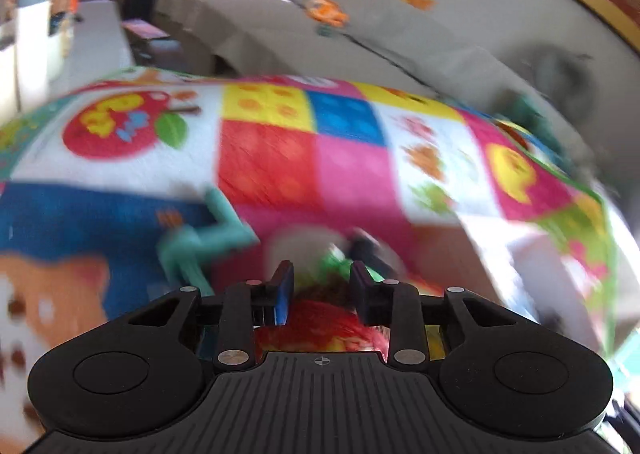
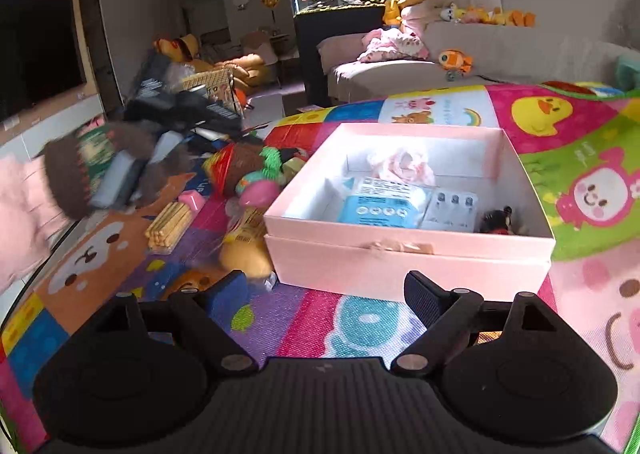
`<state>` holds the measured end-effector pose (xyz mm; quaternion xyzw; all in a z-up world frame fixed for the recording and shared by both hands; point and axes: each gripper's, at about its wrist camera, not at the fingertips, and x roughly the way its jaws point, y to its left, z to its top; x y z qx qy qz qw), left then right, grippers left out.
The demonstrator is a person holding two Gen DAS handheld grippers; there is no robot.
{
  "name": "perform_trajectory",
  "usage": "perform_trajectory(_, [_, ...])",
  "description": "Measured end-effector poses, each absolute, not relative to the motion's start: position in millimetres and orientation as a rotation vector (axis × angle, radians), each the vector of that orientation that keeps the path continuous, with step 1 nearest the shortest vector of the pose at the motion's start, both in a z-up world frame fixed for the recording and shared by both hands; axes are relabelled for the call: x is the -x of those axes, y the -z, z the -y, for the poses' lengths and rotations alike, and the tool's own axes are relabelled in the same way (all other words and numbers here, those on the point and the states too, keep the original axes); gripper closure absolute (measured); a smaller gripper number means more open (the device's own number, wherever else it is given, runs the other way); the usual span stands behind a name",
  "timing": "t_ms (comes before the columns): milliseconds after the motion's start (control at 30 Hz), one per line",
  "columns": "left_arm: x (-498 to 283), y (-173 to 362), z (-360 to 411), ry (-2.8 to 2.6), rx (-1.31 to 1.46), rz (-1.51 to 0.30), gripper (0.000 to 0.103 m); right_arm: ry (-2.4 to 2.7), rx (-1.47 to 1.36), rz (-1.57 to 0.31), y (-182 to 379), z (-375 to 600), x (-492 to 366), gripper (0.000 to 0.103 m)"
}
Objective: Organize objects
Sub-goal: 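Reach the left gripper toward the red strawberry ball and crocheted toy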
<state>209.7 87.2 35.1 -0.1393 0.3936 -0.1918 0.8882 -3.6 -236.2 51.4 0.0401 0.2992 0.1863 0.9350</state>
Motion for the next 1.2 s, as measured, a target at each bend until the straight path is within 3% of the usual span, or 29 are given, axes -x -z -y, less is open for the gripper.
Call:
perform_trajectory(133, [-148, -36, -87, 0.491, 0.29, -0.824, 0.069, -0.379, -0.144, -0.622, -42, 242, -4, 0.014])
perform_trajectory(300, [-56, -57, -95, 0.452, 0.286, -0.686, 0.071, -0.343, -0.147, -0.642, -33, 237, -4, 0.014])
perform_trajectory(500, [3, -40, -63, 0.361, -0.032, -0.778, 0.071, -0.236, -0.138, -0.664, -24, 244, 1, 0.007])
perform_trajectory(667, [10, -15, -45, 0.415, -0.054, -0.854, 0.07, -0.174, -0.177, -0.665, -23, 252, 11, 0.005])
perform_trajectory(733, [10, -10, -32, 0.437, -0.086, -0.841, 0.064, -0.16, -0.189, -0.671, -21, 254, 15, 0.005])
perform_trajectory(800, [11, -9, -24, 0.449, -0.081, -0.843, 0.038, -0.15, -0.207, -0.673, -21, 258, 16, 0.004])
perform_trajectory(900, [9, -6, -10, 0.484, -0.091, -0.865, 0.008, -0.141, -0.213, -0.684, -19, 257, 14, 0.003])
perform_trajectory(967, [13, -3, 2, 0.484, -0.136, -0.866, 0.003, -0.148, -0.21, -0.686, -19, 257, 14, 0.003])
perform_trajectory(1067, [13, -3, 6, 0.475, -0.149, -0.864, 0.003, -0.149, -0.221, -0.679, -19, 258, 15, 0.003])
perform_trajectory(1200, [15, -23, -21, 0.503, 0.029, -0.854, 0.003, -0.147, -0.251, -0.66, -20, 264, 18, 0.002])
